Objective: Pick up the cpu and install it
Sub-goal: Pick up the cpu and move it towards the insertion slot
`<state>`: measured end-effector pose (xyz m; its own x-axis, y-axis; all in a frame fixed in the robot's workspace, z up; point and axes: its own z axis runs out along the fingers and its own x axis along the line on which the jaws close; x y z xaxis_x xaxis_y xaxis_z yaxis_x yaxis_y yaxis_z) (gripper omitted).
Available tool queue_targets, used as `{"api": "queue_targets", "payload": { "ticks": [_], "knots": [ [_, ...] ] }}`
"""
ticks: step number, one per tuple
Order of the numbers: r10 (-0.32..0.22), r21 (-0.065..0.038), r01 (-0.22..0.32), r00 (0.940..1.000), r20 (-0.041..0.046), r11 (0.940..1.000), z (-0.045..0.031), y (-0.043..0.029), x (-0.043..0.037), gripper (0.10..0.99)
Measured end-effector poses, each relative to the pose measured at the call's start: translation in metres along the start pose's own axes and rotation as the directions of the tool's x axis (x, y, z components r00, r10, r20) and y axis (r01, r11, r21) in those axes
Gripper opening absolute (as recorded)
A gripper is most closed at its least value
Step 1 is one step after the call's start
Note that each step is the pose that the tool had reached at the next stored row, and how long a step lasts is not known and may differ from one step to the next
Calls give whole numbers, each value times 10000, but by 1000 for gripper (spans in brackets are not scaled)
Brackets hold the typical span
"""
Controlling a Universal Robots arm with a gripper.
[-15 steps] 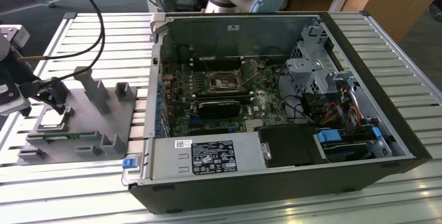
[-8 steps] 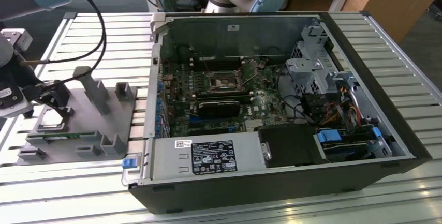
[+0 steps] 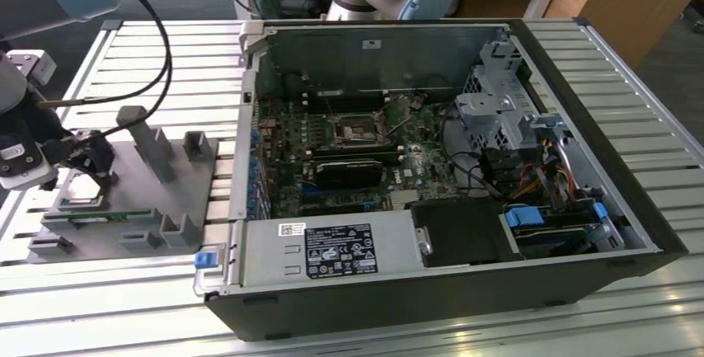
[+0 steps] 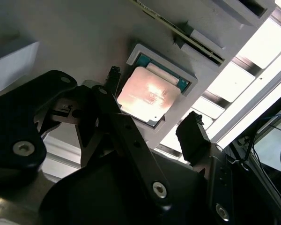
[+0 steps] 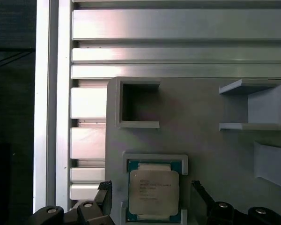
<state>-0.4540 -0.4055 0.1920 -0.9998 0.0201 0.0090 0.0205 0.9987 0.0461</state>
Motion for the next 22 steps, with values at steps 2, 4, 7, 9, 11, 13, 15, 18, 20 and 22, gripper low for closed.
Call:
{"api": "queue_targets", "payload": {
  "ticks": [2,4,7,9,11,13,15,18,20,22],
  "knots": [
    [-1,1,1,10000,1,10000,13,-1,-1,761],
    [-1,3,1,10000,6,10000,24,-2,-1,745],
    [-2,8,2,10000,14,10000,42,-2,-1,682],
    [-1,18,1,10000,13,10000,51,-3,-2,682],
    [-1,26,1,10000,13,10000,58,-3,-3,667],
    [-1,34,1,10000,14,10000,64,-3,-5,600],
    [0,39,0,10000,14,10000,69,-3,-8,600],
    [-1,40,1,10000,14,10000,71,-3,-11,600],
    [-1,39,1,10000,16,10000,72,-3,-13,600],
    [-1,40,1,10000,14,10000,67,-3,-13,600]
  ]
}}
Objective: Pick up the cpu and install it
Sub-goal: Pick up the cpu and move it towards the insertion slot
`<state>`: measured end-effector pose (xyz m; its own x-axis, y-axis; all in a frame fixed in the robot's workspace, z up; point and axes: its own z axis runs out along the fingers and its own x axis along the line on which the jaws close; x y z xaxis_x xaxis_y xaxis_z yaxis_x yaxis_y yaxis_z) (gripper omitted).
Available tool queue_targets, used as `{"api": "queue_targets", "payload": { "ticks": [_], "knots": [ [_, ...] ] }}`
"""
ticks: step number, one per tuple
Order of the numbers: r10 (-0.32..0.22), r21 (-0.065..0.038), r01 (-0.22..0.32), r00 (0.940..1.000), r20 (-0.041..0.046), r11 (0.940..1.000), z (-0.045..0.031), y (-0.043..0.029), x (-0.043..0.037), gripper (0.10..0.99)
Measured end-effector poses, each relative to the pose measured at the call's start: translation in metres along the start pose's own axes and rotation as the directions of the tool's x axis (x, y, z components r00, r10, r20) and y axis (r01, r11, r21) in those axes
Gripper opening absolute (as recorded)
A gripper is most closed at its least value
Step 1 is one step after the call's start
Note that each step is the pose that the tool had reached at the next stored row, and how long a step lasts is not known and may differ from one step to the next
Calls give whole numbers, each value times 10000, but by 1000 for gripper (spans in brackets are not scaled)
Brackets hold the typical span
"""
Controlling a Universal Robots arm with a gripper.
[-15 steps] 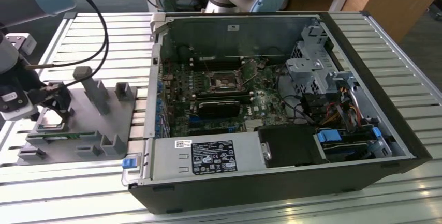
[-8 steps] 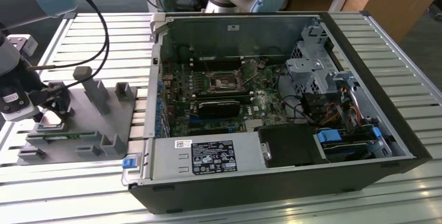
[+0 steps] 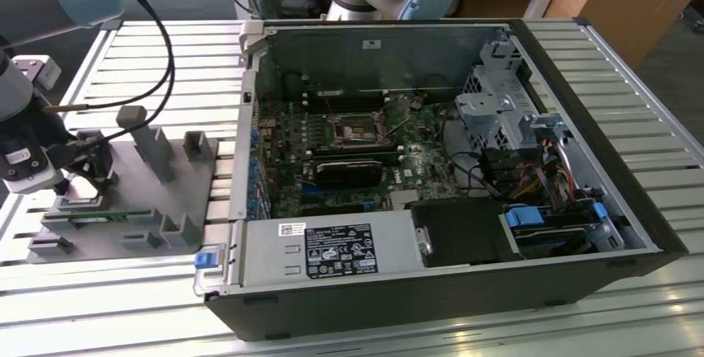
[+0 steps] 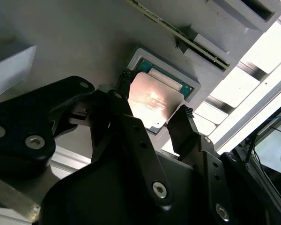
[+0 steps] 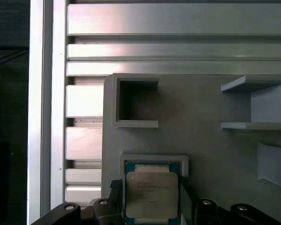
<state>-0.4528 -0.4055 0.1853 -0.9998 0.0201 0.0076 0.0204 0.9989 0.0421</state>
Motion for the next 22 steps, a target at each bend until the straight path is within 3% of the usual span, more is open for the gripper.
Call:
{"api": "queue_targets", "payload": {
  "ticks": [5,12,22],
  "knots": [
    [-1,0,1,10000,9,10000,-14,1,1,600],
    [-6,18,5,9999,116,10000,-16,0,30,600],
    [-5,19,5,9999,119,10000,3,0,31,584]
  ]
}}
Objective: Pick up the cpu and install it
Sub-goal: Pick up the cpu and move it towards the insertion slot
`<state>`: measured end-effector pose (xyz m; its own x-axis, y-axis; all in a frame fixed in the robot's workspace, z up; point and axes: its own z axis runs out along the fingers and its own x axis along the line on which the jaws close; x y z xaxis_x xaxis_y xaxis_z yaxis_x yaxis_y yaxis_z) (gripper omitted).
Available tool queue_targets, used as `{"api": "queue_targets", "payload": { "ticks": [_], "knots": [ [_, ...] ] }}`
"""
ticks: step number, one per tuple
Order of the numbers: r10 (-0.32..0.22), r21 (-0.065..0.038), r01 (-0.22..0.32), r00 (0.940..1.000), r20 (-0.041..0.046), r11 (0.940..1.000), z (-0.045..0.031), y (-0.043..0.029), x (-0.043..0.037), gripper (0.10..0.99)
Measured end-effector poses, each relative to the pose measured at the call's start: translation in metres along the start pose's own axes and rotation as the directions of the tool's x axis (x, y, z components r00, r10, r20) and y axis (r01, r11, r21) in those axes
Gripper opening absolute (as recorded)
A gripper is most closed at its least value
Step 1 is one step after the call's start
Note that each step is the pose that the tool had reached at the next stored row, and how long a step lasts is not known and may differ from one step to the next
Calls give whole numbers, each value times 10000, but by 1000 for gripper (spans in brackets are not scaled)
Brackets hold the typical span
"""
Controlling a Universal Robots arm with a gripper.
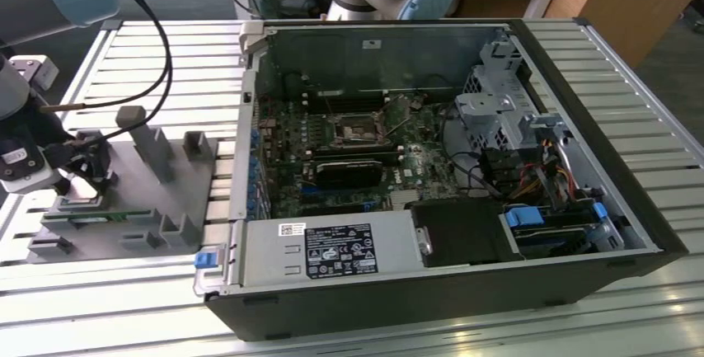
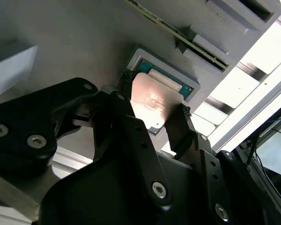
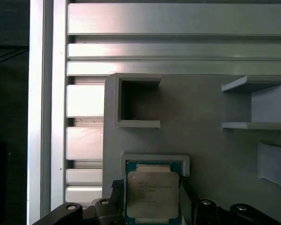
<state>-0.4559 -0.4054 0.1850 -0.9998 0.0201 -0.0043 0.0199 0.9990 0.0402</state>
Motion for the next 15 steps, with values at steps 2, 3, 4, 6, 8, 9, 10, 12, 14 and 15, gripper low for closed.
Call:
{"api": "queue_targets", "payload": {
  "ticks": [2,3,4,6,8,9,10,12,14,15],
  "knots": [
    [0,-1,0,10000,-1,10000,0,0,0,533],
    [0,-1,0,10000,0,10000,1,0,-1,533],
    [0,-2,0,10000,1,10000,1,0,-1,533],
    [1,-2,-1,10000,1,10000,1,0,-2,533],
    [0,-4,0,10000,3,10000,-7,1,-3,533],
    [0,-4,0,10000,5,10000,-11,1,-3,533],
    [0,-3,0,10000,2,10000,-18,1,-3,533],
    [0,-2,0,10000,0,10000,-37,2,-3,533],
    [0,-1,0,10000,0,10000,-60,3,-3,533],
    [0,-1,0,10000,0,10000,-75,3,-3,533]
  ]
}}
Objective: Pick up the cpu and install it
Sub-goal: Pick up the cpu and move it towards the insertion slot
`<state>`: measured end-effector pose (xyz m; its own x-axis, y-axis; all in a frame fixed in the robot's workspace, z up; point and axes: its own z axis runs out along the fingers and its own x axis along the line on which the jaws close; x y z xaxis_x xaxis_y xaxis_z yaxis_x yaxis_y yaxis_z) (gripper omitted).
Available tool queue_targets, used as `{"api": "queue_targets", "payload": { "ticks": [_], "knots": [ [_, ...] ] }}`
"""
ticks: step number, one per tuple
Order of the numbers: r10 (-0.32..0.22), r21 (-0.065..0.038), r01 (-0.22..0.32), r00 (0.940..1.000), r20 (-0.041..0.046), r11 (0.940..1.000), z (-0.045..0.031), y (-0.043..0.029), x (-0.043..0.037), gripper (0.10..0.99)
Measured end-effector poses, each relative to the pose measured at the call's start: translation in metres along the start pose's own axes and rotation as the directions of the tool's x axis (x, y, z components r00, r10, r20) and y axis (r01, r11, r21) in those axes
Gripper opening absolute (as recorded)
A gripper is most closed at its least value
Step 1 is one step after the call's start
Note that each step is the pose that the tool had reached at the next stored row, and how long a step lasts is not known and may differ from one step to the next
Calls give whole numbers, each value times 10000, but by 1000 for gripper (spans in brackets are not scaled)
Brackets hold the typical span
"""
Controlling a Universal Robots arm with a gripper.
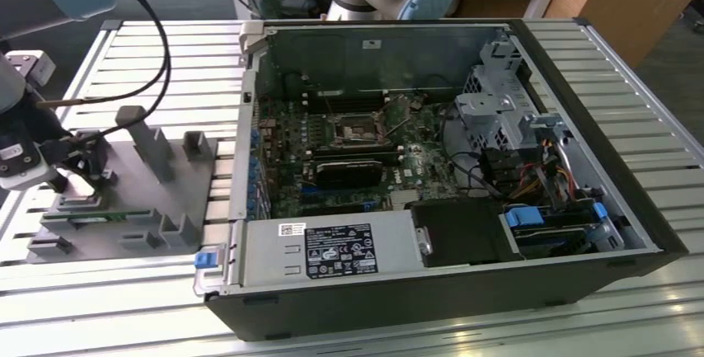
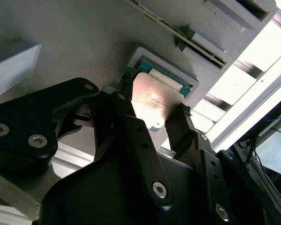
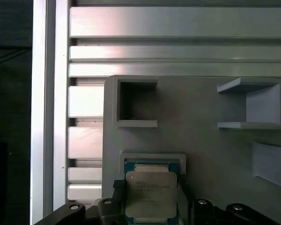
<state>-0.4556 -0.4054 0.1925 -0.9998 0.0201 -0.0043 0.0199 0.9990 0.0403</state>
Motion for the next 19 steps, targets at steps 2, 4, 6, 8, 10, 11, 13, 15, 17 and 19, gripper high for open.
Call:
{"api": "queue_targets", "payload": {
  "ticks": [2,4,6,8,10,11,13,15,17,19],
  "knots": [
    [0,-1,0,10000,1,10000,-28,1,0,533],
    [0,-1,0,10000,1,10000,-57,3,0,533],
    [1,-1,-1,10000,0,10000,-95,4,0,533],
    [4,-1,-4,10000,1,10000,-156,6,-1,533],
    [4,0,-4,10000,-3,10000,-228,10,-1,533],
    [4,0,-4,10000,-6,10000,-250,10,-2,533],
    [4,-1,-4,10000,-8,10000,-287,12,-2,533],
    [4,-1,-4,10000,-11,10000,-324,13,-2,533],
    [5,-1,-5,10000,-35,10000,-372,15,-2,533],
    [6,0,-6,10000,-66,10000,-419,17,-3,533]
  ]
}}
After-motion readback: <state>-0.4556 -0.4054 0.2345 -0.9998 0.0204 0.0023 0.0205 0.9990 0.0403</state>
